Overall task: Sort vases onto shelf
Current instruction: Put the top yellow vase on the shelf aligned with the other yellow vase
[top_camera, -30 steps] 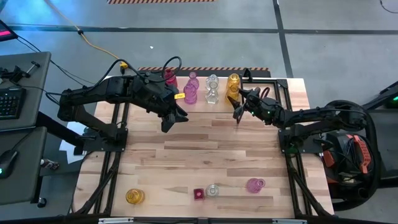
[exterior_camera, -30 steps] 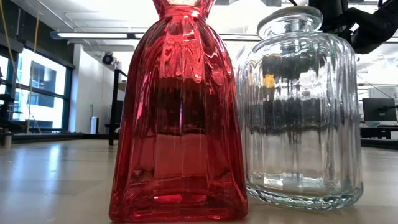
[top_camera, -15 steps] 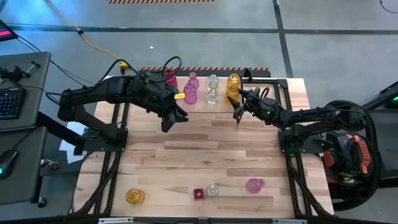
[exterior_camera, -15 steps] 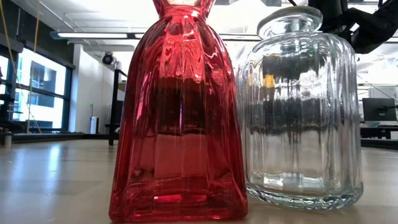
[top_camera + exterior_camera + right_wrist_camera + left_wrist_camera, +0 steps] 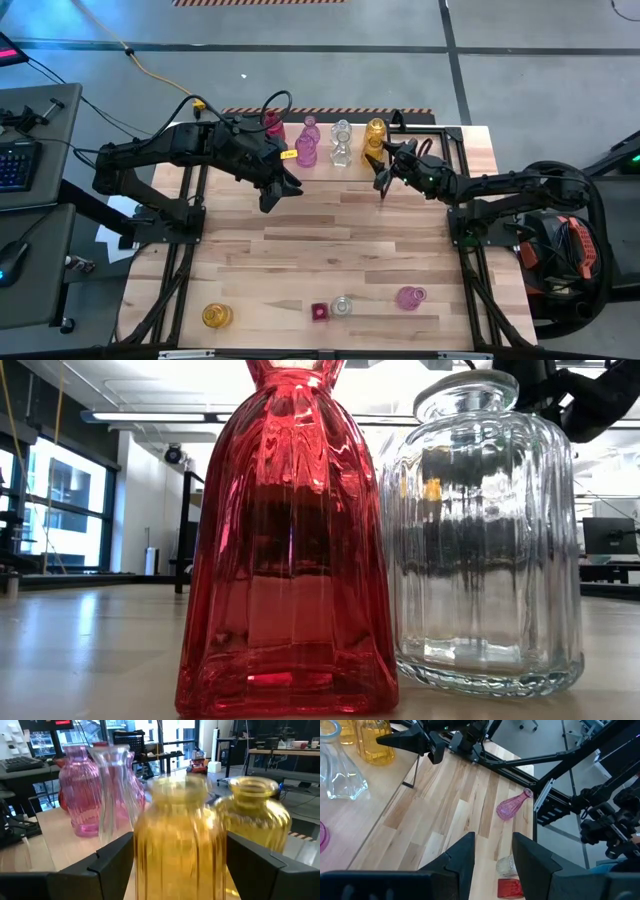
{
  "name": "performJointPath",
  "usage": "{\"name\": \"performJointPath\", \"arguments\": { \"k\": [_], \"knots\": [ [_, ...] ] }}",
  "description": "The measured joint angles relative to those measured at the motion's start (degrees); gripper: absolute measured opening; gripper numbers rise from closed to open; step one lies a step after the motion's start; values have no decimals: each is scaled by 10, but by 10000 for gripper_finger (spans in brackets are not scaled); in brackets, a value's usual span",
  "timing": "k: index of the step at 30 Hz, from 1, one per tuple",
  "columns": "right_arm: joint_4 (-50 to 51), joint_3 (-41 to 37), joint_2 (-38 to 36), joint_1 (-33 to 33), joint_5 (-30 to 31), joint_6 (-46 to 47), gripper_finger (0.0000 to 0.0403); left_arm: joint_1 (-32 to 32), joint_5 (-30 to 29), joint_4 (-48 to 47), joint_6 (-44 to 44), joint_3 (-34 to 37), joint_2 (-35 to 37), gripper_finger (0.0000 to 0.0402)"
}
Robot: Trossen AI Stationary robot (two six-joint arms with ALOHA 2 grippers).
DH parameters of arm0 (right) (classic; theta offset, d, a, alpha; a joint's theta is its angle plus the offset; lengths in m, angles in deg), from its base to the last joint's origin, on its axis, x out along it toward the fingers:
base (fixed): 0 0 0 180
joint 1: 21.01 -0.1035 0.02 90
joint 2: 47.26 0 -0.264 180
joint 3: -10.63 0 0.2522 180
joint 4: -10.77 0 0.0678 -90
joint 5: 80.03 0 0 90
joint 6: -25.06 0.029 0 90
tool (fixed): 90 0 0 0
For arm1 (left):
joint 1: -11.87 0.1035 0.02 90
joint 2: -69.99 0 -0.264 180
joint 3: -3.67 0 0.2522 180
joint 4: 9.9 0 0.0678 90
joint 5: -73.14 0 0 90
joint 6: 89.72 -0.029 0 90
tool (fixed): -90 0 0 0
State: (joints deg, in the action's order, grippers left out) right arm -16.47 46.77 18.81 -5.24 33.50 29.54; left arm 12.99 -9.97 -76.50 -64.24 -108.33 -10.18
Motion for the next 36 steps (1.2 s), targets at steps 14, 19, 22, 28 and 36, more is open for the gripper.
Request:
{"name": "performJointPath", "arguments": {
  "k": [14, 19, 22, 28, 36],
  "knots": [
    [60, 24, 0, 0, 3, -4, 273, 0, 0, 0, 0, 0, 0, 120],
    [62, 24, -2, 0, 14, -4, 273, 0, 0, 0, 10, 0, 0, 120],
    [62, 24, -2, 0, 15, -2, 273, 0, 0, 0, 14, 0, 0, 120],
    [71, 24, -10, 0, 2, 2, 273, 0, 0, 0, 14, 0, 0, 120],
    [121, 24, -60, 0, -1, -6, 273, 0, 0, 0, 14, 0, 0, 120]
  ]
}}
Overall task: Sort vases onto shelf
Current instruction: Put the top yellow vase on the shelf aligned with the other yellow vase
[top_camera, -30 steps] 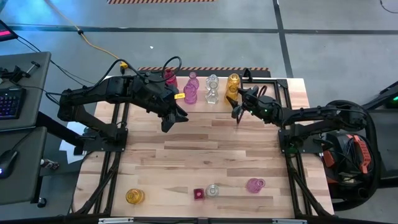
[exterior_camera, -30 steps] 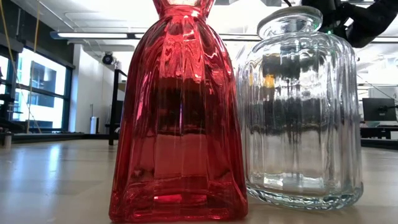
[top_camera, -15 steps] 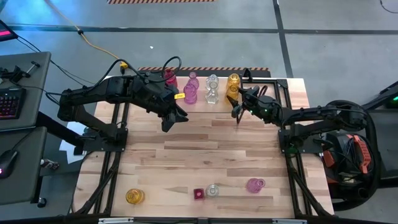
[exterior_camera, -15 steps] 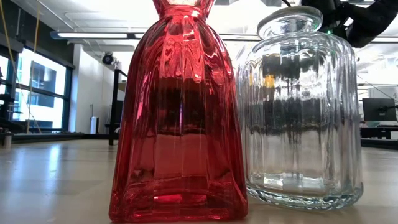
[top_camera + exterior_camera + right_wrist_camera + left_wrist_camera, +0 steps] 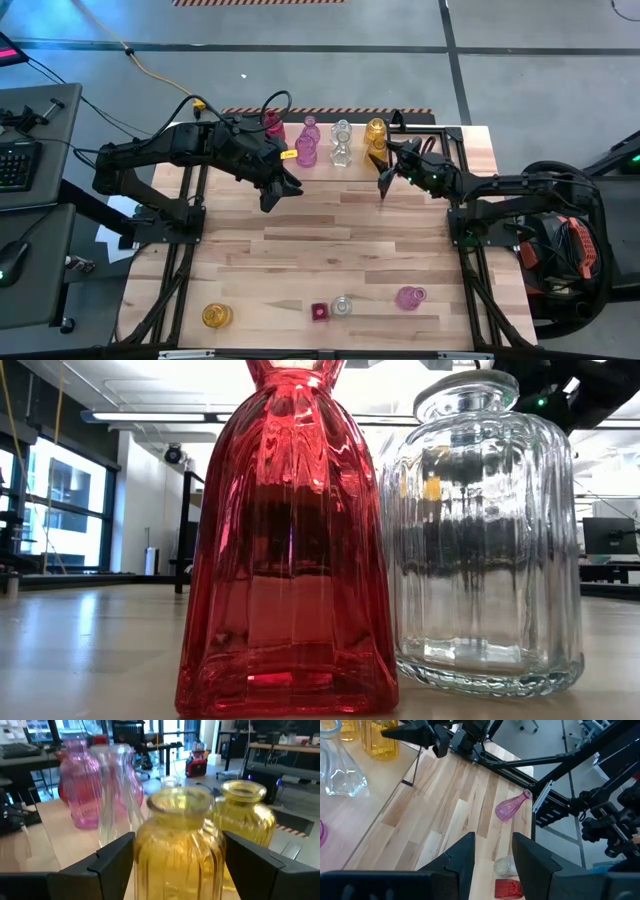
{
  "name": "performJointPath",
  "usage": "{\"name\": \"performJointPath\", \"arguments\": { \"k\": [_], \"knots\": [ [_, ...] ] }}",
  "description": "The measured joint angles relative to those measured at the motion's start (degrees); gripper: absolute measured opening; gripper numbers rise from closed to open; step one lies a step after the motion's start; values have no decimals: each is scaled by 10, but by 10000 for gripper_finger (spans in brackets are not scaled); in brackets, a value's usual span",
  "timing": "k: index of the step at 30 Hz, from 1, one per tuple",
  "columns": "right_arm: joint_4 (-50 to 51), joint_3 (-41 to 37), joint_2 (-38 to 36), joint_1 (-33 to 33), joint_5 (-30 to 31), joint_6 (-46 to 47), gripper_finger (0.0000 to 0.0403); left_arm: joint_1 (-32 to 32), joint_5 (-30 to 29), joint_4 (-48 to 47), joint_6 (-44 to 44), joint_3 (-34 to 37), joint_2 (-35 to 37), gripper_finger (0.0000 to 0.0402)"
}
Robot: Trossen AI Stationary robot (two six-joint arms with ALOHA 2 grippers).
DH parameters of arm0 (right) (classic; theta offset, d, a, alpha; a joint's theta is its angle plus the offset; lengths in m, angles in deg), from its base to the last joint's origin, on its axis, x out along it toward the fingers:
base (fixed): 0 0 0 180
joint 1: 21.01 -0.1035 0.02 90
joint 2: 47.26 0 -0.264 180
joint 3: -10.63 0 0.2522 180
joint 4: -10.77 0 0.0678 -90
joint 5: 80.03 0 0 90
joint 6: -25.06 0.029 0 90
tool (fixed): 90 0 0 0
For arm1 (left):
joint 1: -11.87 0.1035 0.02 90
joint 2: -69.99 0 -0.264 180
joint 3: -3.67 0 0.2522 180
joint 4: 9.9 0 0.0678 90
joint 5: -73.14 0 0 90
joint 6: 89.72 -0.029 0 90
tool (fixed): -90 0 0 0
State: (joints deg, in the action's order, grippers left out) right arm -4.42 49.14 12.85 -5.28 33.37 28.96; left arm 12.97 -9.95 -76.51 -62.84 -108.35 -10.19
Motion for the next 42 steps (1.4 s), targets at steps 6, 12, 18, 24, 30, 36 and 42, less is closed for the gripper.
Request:
{"name": "performJointPath", "arguments": {
  "k": [6, 12, 18, 24, 30, 36, 42],
  "knots": [
    [21, 0, 2, 14, -1, 4, 273, 0, 0, 1, 0, 0, 0, 120],
    [27, 0, 2, 14, -7, 6, 273, 0, 0, 2, 0, 0, 0, 120],
    [18, 0, 3, 14, -8, 16, 273, 0, 0, 2, 0, 0, 0, 120],
    [14, 0, 3, 14, -24, 17, 273, 0, 0, 2, 0, 0, 0, 120],
    [16, 0, 3, 14, -30, 16, 273, 0, 0, 2, 0, 0, 0, 120],
    [17, 0, 3, 14, -33, 13, 273, 0, 0, 2, 0, 0, 0, 120],
    [14, 0, 3, 14, -33, 16, 273, 0, 0, 2, 0, 0, 0, 120]
  ]
}}
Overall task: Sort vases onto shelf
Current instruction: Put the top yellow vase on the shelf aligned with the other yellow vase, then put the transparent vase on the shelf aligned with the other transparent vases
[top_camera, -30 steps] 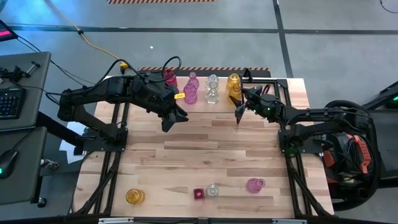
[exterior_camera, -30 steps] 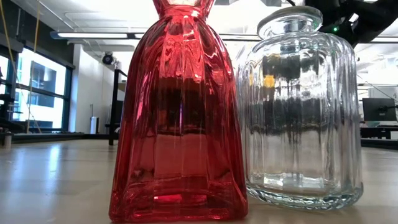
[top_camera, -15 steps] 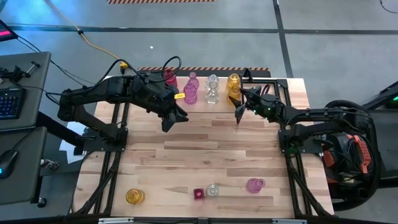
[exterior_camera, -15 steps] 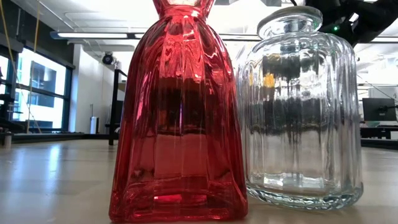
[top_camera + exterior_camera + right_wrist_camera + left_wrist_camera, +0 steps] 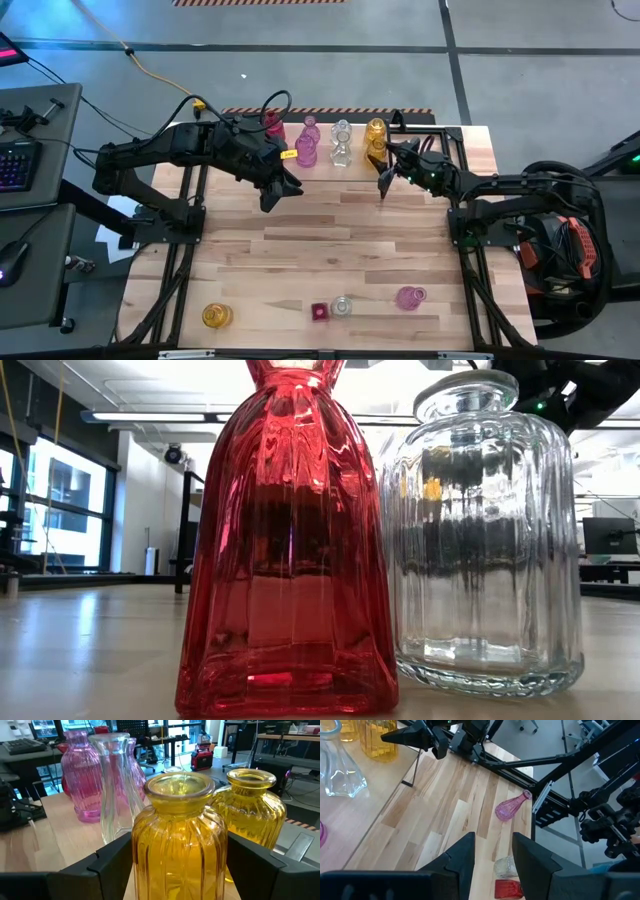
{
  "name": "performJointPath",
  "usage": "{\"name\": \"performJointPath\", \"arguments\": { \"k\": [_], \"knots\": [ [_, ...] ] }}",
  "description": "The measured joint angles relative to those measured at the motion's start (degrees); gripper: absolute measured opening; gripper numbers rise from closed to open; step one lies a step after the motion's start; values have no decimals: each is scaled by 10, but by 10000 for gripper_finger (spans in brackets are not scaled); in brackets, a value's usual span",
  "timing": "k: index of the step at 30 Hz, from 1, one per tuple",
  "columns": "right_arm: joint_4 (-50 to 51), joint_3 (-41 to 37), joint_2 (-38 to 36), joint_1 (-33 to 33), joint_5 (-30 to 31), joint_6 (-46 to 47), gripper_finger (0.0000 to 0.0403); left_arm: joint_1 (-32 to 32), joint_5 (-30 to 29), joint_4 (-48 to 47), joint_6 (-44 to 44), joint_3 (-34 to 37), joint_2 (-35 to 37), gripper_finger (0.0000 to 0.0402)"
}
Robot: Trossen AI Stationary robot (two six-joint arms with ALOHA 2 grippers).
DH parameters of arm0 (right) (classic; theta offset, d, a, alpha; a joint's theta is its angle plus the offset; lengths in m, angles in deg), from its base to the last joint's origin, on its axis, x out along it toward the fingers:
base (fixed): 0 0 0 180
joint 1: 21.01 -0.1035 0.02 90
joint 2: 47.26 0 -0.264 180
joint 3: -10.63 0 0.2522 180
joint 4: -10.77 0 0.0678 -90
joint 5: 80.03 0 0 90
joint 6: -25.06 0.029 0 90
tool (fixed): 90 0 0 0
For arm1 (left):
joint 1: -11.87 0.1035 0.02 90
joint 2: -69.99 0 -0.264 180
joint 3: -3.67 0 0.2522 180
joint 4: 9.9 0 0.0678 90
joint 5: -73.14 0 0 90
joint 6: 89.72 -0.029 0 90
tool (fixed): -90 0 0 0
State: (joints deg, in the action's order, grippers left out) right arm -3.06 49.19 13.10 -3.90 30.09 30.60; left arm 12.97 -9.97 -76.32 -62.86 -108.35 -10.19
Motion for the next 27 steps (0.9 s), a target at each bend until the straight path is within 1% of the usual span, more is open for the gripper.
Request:
{"name": "performJointPath", "arguments": {
  "k": [8, 14, 20, 27],
  "knots": [
    [-6, 22, 0, 0, 4, -9, 273, 0, 0, 0, 0, 0, 0, 120],
    [62, 57, 0, 0, 5, -21, 273, 0, 0, 0, 0, 0, 0, 120],
    [83, 81, 0, 0, 20, -26, 273, 0, 0, 0, 0, 0, 0, 120],
    [130, 114, 0, 0, 20, -42, 273, 0, 0, 0, 0, 0, 0, 120]
  ]
}}
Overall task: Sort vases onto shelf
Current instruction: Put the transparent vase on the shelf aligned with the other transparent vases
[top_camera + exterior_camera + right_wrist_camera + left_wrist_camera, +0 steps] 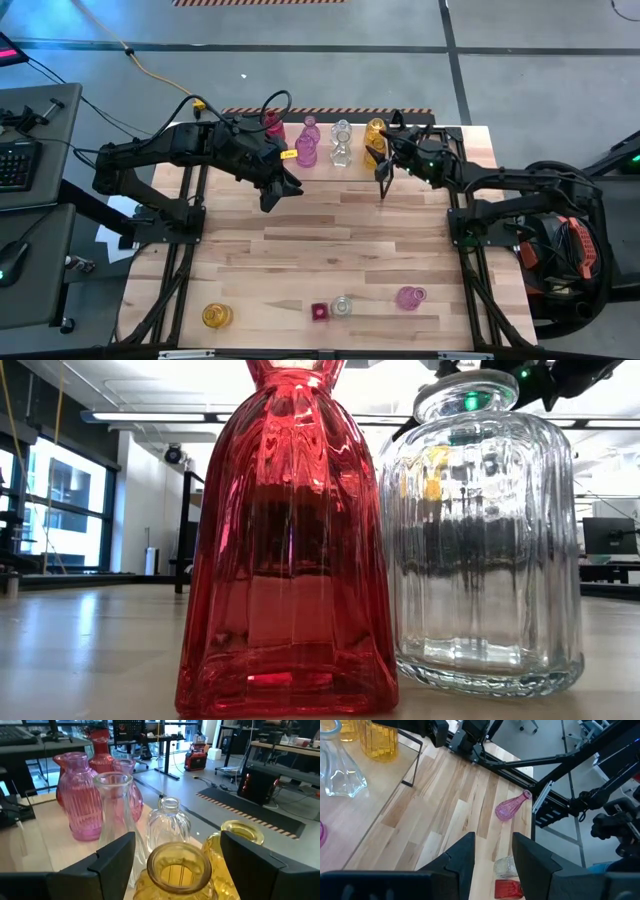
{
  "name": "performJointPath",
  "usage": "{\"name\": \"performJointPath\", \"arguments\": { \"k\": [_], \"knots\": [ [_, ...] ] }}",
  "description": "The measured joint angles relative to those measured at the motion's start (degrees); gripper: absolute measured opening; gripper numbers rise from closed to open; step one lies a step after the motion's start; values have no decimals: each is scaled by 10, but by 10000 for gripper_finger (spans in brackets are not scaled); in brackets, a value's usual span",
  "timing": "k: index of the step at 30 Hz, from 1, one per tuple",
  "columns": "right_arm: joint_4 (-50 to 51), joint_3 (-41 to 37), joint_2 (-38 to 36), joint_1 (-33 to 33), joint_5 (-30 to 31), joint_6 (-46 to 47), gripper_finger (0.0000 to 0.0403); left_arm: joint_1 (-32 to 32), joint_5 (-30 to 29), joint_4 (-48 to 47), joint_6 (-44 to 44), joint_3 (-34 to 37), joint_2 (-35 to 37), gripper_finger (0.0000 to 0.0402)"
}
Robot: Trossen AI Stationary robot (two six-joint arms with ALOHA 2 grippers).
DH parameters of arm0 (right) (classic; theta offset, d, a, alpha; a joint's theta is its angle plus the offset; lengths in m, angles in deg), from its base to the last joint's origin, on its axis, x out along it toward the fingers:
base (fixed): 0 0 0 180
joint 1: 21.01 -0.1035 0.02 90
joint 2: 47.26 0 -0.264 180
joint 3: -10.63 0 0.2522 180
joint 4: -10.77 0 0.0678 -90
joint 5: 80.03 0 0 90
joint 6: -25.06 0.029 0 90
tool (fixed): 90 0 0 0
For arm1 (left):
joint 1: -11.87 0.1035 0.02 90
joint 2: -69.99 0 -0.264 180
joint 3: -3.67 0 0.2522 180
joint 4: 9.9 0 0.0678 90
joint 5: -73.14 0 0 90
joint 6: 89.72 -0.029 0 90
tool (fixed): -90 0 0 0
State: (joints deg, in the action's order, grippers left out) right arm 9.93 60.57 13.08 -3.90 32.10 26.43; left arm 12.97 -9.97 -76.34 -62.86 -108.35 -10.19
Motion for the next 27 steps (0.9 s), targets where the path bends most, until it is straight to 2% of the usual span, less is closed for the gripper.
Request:
{"name": "performJointPath", "arguments": {
  "k": [11, 19, 24, 27],
  "knots": [
    [78, 61, -25, 0, 1, -19, 273, 0, 0, -1, -1, 0, 0, 120],
    [229, 159, -59, 0, -4, -19, 273, 0, 0, -2, -11, 0, 0, 120],
    [352, 239, -61, 0, -43, -5, 273, 0, 0, -3, -12, 0, 0, 120],
    [408, 277, -61, 0, -97, 18, 273, 0, 0, -8, -12, 0, 0, 120]
  ]
}}
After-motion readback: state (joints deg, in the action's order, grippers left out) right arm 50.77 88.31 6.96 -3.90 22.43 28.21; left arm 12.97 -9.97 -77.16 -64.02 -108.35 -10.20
